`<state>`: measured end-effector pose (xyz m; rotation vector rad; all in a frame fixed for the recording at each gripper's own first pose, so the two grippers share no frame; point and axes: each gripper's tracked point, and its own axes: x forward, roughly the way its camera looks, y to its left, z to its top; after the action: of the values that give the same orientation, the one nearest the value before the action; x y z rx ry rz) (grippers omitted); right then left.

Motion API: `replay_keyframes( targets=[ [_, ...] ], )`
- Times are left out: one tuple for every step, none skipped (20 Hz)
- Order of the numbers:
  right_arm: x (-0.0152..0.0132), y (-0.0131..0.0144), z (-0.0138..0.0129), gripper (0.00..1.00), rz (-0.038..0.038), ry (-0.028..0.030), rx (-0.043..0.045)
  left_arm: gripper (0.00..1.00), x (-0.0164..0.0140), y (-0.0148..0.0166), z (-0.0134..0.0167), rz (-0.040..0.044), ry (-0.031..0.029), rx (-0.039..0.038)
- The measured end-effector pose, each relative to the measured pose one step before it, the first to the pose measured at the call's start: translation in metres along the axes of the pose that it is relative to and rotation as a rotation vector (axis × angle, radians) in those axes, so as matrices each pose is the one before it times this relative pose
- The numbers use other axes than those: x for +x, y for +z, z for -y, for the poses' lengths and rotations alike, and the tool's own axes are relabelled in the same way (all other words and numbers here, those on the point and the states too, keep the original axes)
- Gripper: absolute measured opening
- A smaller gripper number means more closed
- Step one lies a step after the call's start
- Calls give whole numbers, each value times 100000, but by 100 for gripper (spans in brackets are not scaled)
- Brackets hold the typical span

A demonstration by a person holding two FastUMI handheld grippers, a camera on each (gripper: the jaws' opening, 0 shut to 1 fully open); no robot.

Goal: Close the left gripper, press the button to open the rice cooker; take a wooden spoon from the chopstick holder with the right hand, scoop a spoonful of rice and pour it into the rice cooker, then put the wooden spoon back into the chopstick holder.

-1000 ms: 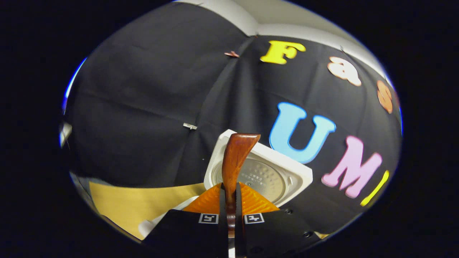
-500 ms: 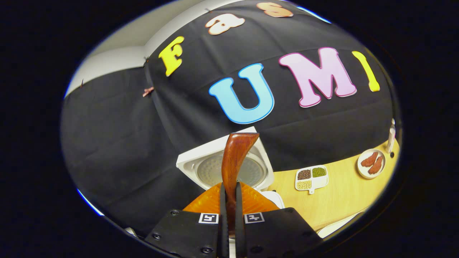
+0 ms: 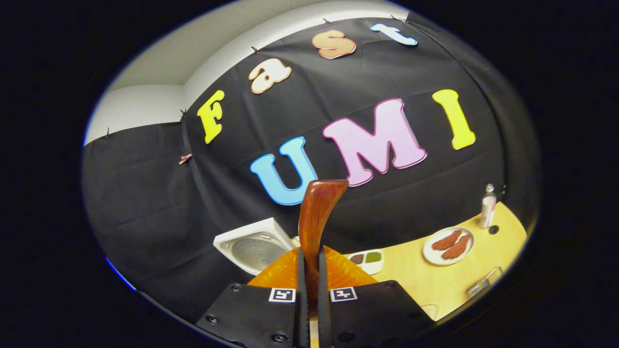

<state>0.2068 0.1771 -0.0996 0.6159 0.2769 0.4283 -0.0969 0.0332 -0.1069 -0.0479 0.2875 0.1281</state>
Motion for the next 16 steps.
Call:
replay_keyframes(
  targets=[
    [-1189, 1477, 2358, 11, 751, -2411, -870, 95, 295, 167, 627, -147, -705, -698],
    [-944, 476, 2194, 11, 408, -2449, -819, 97, 215, -8, 642, -72, -657, -709],
    [-816, 407, 2070, 11, 634, -2394, -703, 95, 302, 136, 623, -164, -629, -412],
    [-787, 476, 2101, 11, 802, -1858, -1091, 95, 189, -39, 675, -167, -540, -2],
    [-751, 443, 1905, 11, 1047, -1631, -1008, 95, 316, 15, 664, -427, -474, 179],
    [-777, 250, 1984, 11, 665, -1495, -1119, 95, 262, -137, 699, -402, -509, 37],
    [-779, -147, 1986, 11, -110, -1944, -1267, 95, 293, 98, 721, -293, -471, -130],
    [-731, -260, 2321, 11, -658, -2668, -1125, 95, 324, 33, 783, -276, -387, -275],
    [-501, -311, 1795, 11, -646, -1884, -699, 95, 276, 101, 766, -333, -235, -510],
    [-388, -366, 1908, 11, -559, -1814, -225, 95, 191, -62, 608, -312, -88, -599],
    [-227, -537, 1816, 11, -758, -1761, 24, 95, 194, 103, 535, -251, 358, -320],
    [-124, -697, 1869, 11, -1229, -1700, -129, 95, 178, -12, 559, -373, 646, 302],
    [-29, -708, 1670, 11, -1365, -1696, 0, 95, 117, 160, 636, -140, 391, 610],
    [163, -878, 1624, 11, -1495, -1422, -102, 95, 55, 153, 732, -68, 139, 751],
    [257, -854, 1436, 11, -1676, -1271, -197, 95, 53, 41, 696, -288, 100, 725],
    [304, -998, 1490, 11, -1768, -1089, -210, 95, 86, -82, 640, -453, 169, 706]
  ],
)
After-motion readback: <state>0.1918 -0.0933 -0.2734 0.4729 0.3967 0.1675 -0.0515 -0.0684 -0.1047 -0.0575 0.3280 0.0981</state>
